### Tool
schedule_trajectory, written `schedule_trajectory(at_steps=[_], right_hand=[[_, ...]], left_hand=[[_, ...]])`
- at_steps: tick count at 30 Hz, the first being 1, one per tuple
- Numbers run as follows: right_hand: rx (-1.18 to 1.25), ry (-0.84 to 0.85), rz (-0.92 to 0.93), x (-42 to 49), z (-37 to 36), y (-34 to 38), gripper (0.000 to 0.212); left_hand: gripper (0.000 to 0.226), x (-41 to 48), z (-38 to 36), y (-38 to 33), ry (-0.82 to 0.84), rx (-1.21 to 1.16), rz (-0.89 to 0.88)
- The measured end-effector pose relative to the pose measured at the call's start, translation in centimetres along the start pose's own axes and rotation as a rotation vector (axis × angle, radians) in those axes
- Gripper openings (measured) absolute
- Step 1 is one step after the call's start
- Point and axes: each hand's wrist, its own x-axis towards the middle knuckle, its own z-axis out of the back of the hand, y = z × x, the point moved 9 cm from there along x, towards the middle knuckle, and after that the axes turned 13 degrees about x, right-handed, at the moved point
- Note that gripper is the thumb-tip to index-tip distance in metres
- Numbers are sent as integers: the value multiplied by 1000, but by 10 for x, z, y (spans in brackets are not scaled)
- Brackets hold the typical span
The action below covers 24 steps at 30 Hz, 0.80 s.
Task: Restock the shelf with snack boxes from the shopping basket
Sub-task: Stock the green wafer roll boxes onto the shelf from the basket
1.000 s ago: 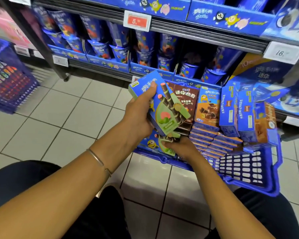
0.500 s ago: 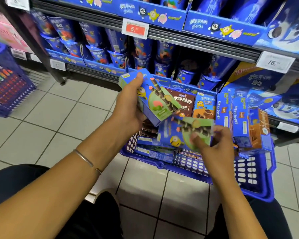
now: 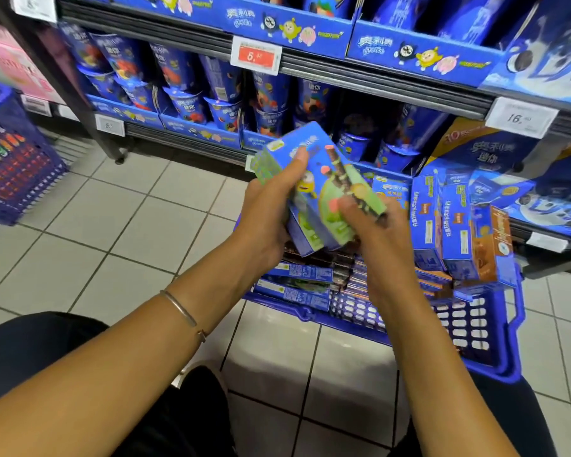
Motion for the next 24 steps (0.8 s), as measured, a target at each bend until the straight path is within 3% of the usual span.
schedule_trajectory(at_steps=[4,7,9,11,15,19,24], right_hand=[[-248,124,78,-5,-18,-6,34],[-152,-16,103,-1,8,-15,27],[-181,-68,14,5,31,-38,25],[-422,68,-186,12,40,-78,31],[-1082,578,-513,5,36,-164,34],[-1142,690,-617,7,32,-188,44],[-1160,743,-498,11,38,-178,37]], left_hand=[[37,2,10,1,-80,50,-60],[46,6,20,-1,-123,35,-28],[57,8,26,-5,-152,37,-29],[62,10,30,-9,-173,38,-42],[61,11,27,-10,-148,52,-40],[58,13,23,-7,-119,78,-30],[59,13,23,-6,-103,92,-6]])
